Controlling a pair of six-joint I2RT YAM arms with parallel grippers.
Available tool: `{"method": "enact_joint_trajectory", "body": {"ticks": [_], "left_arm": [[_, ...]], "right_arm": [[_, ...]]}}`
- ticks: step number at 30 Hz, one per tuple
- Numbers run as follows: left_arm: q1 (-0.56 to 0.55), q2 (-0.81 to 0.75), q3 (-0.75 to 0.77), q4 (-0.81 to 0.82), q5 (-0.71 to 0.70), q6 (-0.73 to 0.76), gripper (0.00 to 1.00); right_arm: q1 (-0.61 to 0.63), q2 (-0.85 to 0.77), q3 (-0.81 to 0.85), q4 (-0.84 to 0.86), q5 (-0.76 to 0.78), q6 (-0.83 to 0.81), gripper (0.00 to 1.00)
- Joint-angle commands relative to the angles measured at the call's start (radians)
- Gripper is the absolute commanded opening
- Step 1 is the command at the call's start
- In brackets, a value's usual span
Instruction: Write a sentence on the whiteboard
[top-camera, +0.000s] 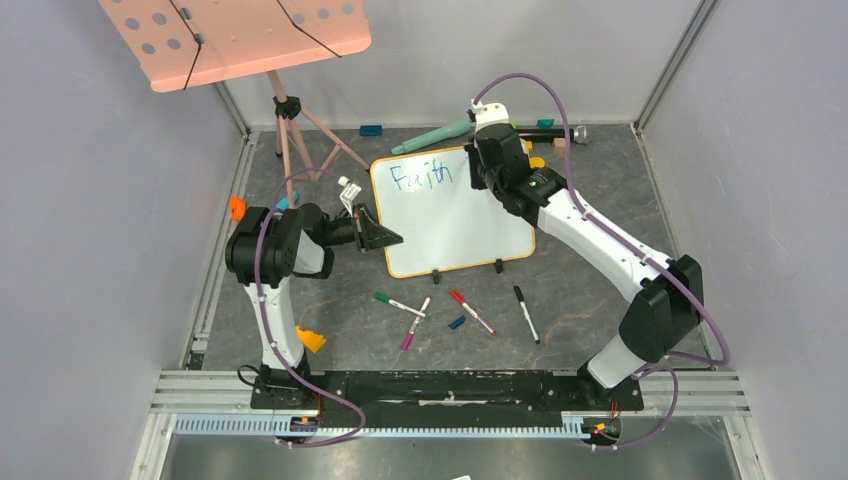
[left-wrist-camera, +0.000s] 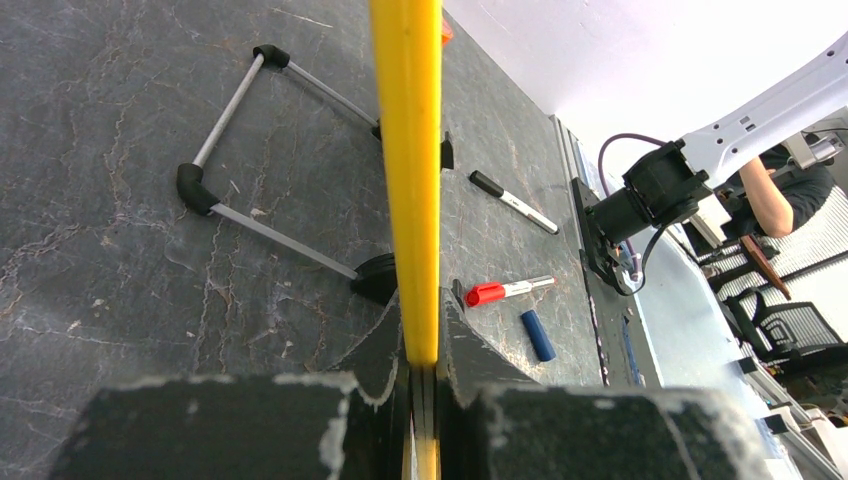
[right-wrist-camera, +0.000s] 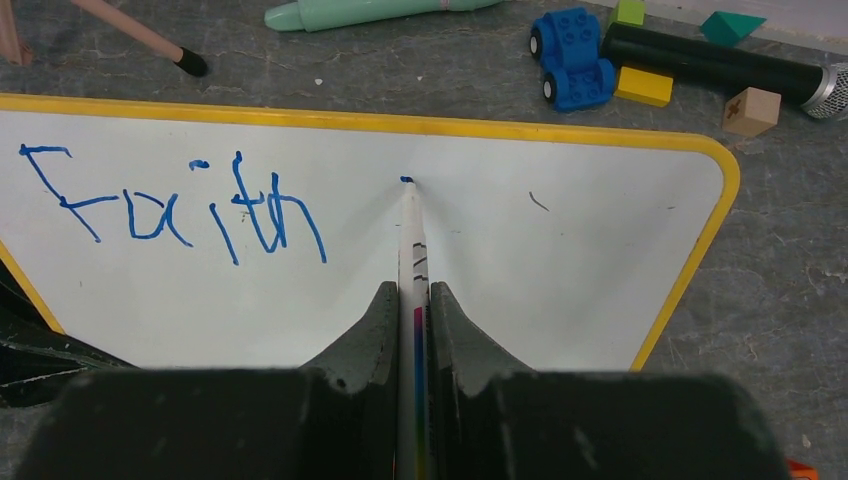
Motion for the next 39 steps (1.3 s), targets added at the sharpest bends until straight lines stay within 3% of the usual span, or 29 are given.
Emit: {"method": "enact_joint_trajectory", "body": {"ticks": [1,5,10,24,39], "left_arm": [[-0.008,-0.019,0.004,0.090,0.062,0.108,0.02],[-0.008,-0.019,0.003,0.090,0.062,0.107,0.02],[-0.008,-0.019,0.003,0.090,0.062,0.108,0.02],[-0.008,-0.018,0.004,0.090,0.063,0.109,0.02],[-0.008,-0.018,0.003,0.090,0.062,0.109,0.02]], "right_arm": [[-0.007,-0.004,0.028,0.027,0.028,-0.001,0.00],[-0.007,0.003,0.030,0.038,-0.043,-0.014,0.00],[-0.007,-0.015,0.013,0.026,0.045,0.013,0.00],[-0.007,-0.100,-0.046,0.061,-0.058,-0.001,0.00],[-0.007,-0.078,-0.075,0.062,-0.043,0.003,0.00]]}}
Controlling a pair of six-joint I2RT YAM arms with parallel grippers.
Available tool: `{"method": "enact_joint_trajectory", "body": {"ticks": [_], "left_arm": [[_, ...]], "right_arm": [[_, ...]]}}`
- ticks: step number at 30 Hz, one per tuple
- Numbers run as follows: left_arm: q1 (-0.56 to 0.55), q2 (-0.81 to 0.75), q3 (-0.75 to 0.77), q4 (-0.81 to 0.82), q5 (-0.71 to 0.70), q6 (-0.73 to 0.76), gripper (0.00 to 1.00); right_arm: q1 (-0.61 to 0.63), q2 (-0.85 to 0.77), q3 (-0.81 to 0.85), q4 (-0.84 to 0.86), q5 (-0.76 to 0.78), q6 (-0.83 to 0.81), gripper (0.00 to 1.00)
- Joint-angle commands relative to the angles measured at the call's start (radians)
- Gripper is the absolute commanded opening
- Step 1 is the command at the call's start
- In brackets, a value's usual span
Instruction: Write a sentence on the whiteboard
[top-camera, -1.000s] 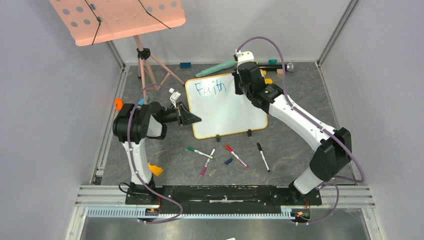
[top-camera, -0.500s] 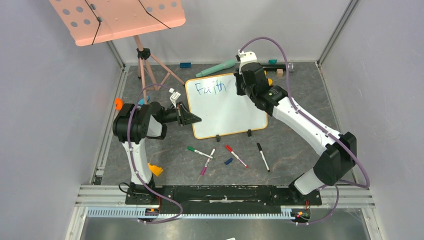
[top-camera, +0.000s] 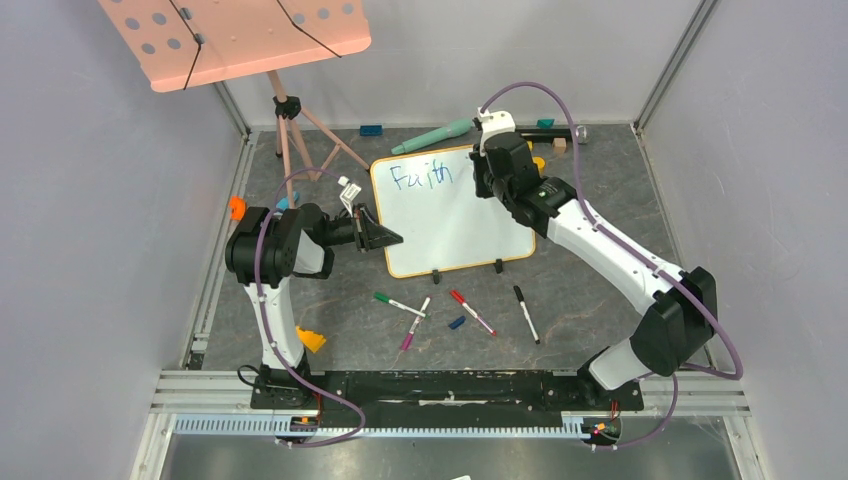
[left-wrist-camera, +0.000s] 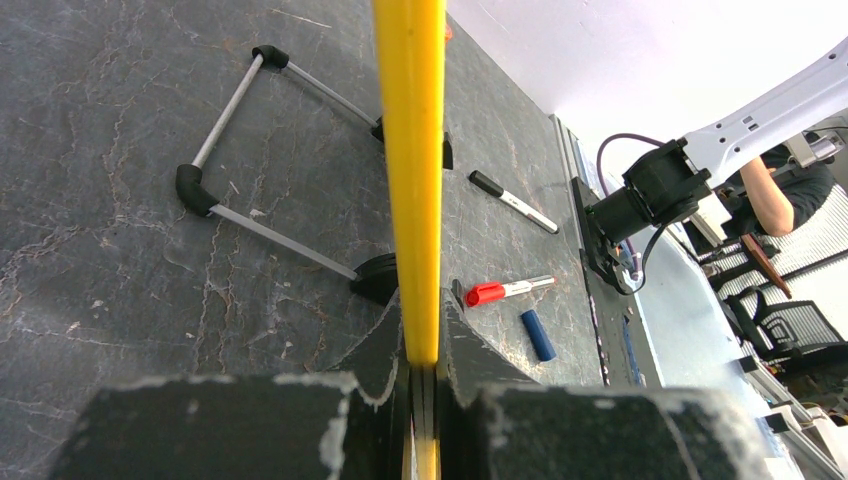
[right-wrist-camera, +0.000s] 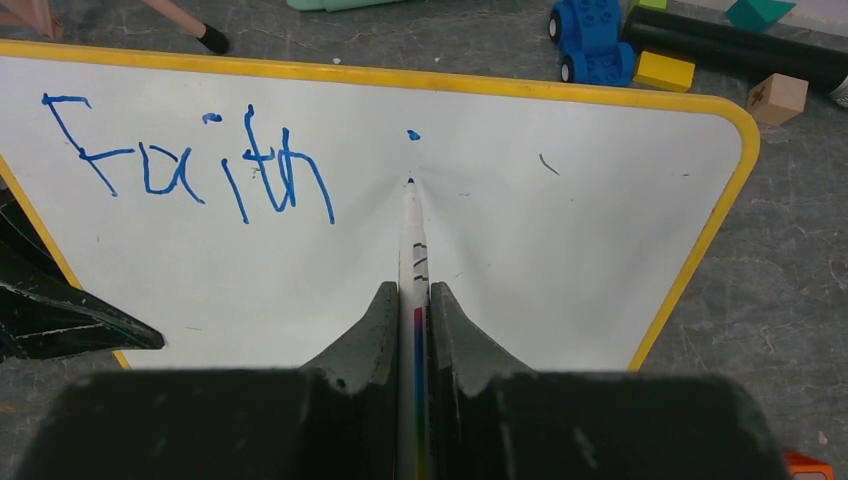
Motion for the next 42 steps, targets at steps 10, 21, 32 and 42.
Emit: {"method": "enact_joint_trajectory", "body": {"ticks": [10,21,32,42], "left_arm": [[-0.008,-0.018,0.005,0.089,0.063,0.107,0.02],[-0.008,-0.017,0.004,0.089,0.063,0.108,0.02],[-0.008,-0.018,0.004,0.089,0.063,0.109,0.02],[-0.009,-0.017,0.004,0.089,0.063,0.110,0.02]], "right_arm": [[-0.005,0.010,0.009,0.025,-0.008,0.004,0.00],[-0.005,-0.043,-0.072,0.043,-0.039,0.024,0.00],[-0.005,-0.045,0.015,0.005,-0.017,0.004,0.00],[-0.008,-0.002,0.071,-0.015,0.018,-0.014,0.00]]}}
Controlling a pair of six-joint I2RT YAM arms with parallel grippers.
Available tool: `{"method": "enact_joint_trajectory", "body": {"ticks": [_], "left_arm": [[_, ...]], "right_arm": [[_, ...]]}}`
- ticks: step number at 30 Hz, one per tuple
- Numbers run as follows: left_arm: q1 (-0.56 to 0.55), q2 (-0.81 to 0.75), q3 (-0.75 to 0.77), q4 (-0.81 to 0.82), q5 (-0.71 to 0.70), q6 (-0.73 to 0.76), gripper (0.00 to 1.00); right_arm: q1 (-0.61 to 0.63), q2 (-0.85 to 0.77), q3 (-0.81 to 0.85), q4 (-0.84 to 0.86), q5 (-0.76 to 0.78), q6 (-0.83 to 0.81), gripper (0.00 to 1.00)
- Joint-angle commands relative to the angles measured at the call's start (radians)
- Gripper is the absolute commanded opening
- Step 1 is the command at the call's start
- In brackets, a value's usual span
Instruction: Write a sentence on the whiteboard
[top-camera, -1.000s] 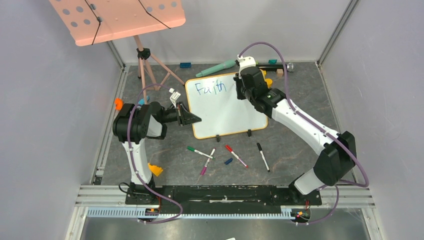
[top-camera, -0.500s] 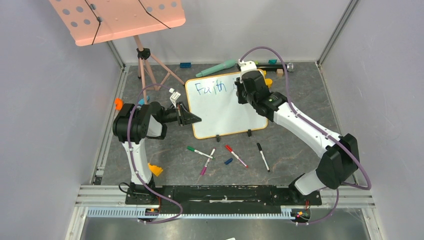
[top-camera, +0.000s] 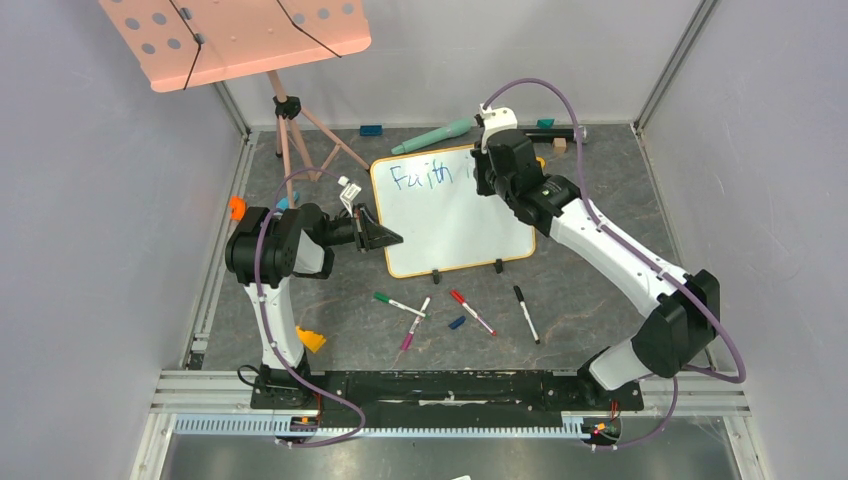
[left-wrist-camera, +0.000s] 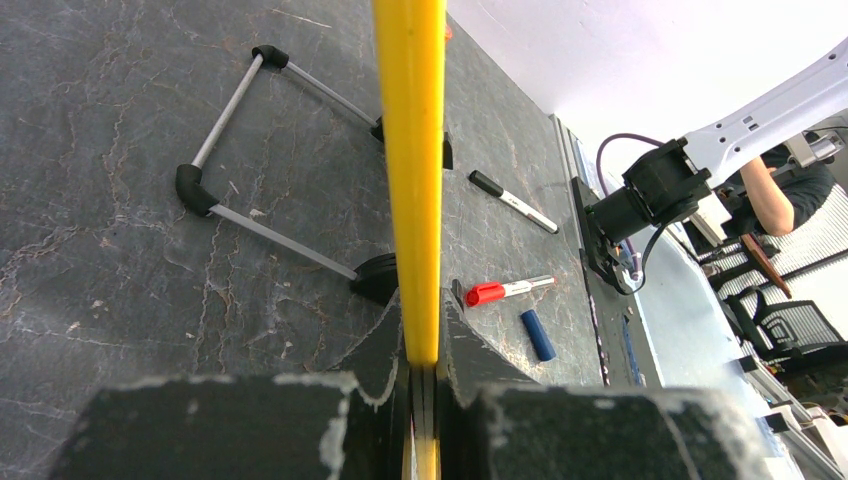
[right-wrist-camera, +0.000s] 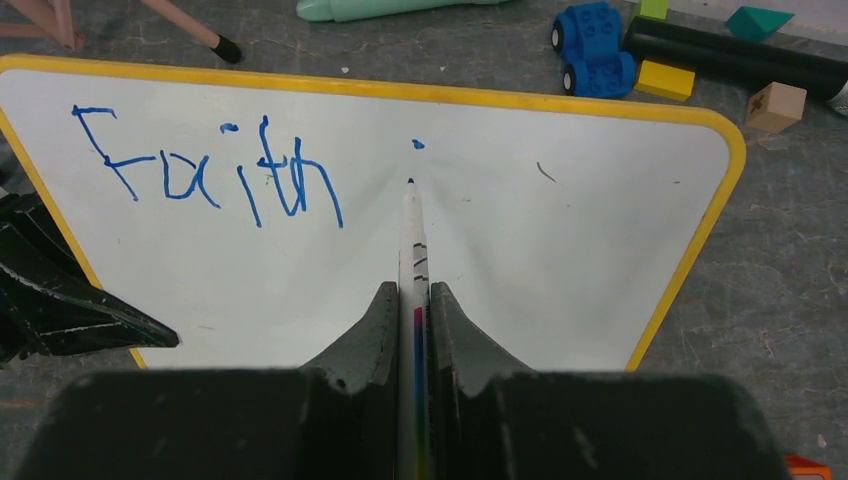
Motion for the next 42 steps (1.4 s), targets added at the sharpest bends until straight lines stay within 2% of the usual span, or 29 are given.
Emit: {"method": "enact_joint_trajectory", "body": {"ticks": [1,14,25,35,42], "left_arm": [[-0.008,-0.018,0.004,0.089,0.062,0.109,0.02],[-0.008,-0.018,0.004,0.089,0.063,0.108,0.02],[-0.008,-0.019,0.004,0.089,0.062,0.110,0.02],[-0.008,-0.019,0.003,0.089,0.062,0.109,0.02],[-0.008,-0.019,0.004,0.089,0.062,0.110,0.02]], "right_arm": [[-0.007,0.015,0.057,0.003,0.039,-0.021,0.00],[-0.013,0.035,0.021,0.012,0.044,-0.022,0.00],[-0.013,-0.036,-0.104,0.053,0.025,-0.006,0.00],[-0.022,0.029,0.010,0.029,0.035,-0.036,0.00],[-0.039,0.042,0.030,0.021,0.050,-0.039,0.00]]}}
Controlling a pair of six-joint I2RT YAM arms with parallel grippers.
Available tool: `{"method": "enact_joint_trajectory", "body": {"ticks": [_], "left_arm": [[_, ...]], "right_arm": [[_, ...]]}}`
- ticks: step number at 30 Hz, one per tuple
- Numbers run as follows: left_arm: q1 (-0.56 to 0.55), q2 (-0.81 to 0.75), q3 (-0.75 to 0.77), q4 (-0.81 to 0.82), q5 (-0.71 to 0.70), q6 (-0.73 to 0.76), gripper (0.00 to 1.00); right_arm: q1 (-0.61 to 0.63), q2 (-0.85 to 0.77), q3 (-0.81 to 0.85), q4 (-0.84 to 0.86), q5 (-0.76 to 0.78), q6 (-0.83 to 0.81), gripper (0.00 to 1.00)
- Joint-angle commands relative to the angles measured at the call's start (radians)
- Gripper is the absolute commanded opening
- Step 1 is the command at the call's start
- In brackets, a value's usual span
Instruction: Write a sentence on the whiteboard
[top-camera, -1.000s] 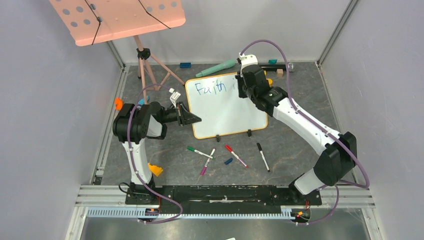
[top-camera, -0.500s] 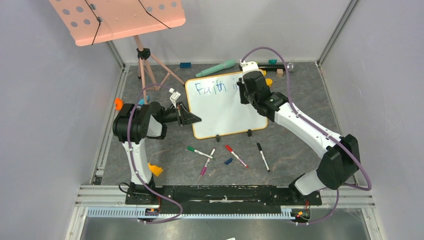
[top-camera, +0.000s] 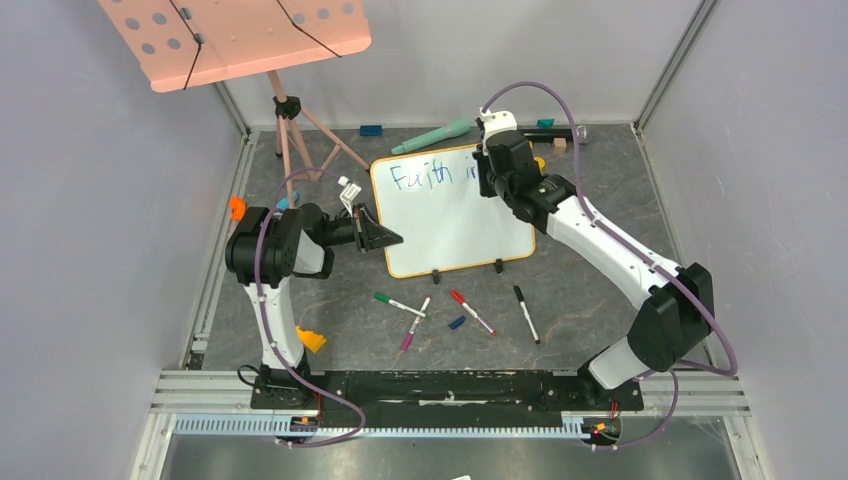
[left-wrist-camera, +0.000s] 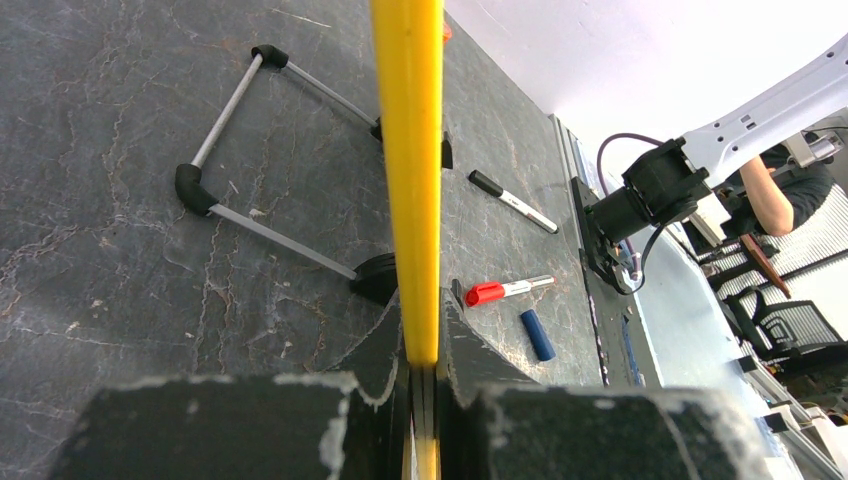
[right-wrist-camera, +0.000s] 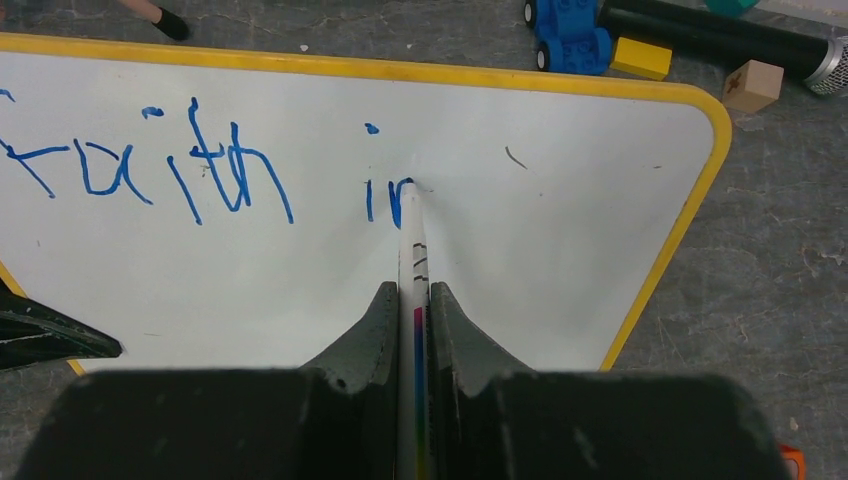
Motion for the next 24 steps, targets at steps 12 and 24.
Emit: {"method": "enact_joint_trajectory", "body": {"ticks": [12,24], "left_arm": [[-0.008,-0.018,0.003,0.089,0.062,0.110,0.02],[-0.008,-0.018,0.003,0.090,0.062,0.110,0.02]], "right_arm": [[-0.029,-0.031,-0.012,0.014,0.002,-0.007,0.00],[-0.029,-0.081,-0.096,0.022,-0.028,0.011,0.00]]}}
